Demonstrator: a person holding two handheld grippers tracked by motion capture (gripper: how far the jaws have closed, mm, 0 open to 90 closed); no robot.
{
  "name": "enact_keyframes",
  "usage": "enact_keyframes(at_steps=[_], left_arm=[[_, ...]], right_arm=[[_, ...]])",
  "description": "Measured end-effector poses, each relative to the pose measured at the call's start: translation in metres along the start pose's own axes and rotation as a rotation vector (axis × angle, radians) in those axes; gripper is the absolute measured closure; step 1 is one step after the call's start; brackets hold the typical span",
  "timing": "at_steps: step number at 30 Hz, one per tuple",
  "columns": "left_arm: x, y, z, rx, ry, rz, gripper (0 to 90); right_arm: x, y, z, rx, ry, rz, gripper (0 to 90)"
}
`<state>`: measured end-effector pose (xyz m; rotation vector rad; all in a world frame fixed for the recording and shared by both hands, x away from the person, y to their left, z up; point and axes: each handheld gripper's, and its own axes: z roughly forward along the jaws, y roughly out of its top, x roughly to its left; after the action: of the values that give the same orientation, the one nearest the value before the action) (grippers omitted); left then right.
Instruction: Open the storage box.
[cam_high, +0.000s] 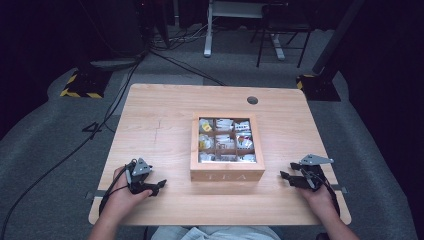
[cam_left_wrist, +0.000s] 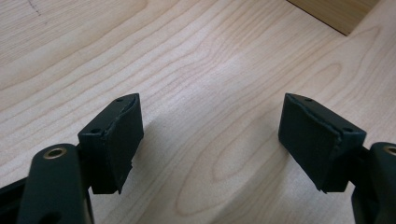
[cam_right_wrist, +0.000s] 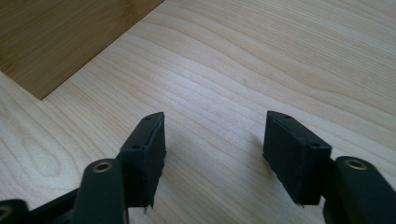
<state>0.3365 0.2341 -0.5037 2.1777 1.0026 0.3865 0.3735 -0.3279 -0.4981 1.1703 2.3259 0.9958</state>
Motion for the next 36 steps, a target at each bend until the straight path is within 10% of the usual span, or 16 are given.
enact_keyframes(at_steps=[9, 12, 36], left_arm=[[0.0, 0.003, 0.003, 0.001, 0.016, -0.021, 22.6], [0.0, 0.003, 0.003, 0.001, 0.016, -0.021, 22.6], [0.0, 0.003, 0.003, 0.0, 0.017, -0.02, 22.7]], right_arm=[[-0.005, -0.001, -0.007, 0.018, -0.018, 0.024, 66.3], [-0.006, -0.001, -0.012, 0.044, -0.023, 0.024, 89.7], [0.008, 0.018, -0.041, -0.071, 0.114, 0.042, 90.0]])
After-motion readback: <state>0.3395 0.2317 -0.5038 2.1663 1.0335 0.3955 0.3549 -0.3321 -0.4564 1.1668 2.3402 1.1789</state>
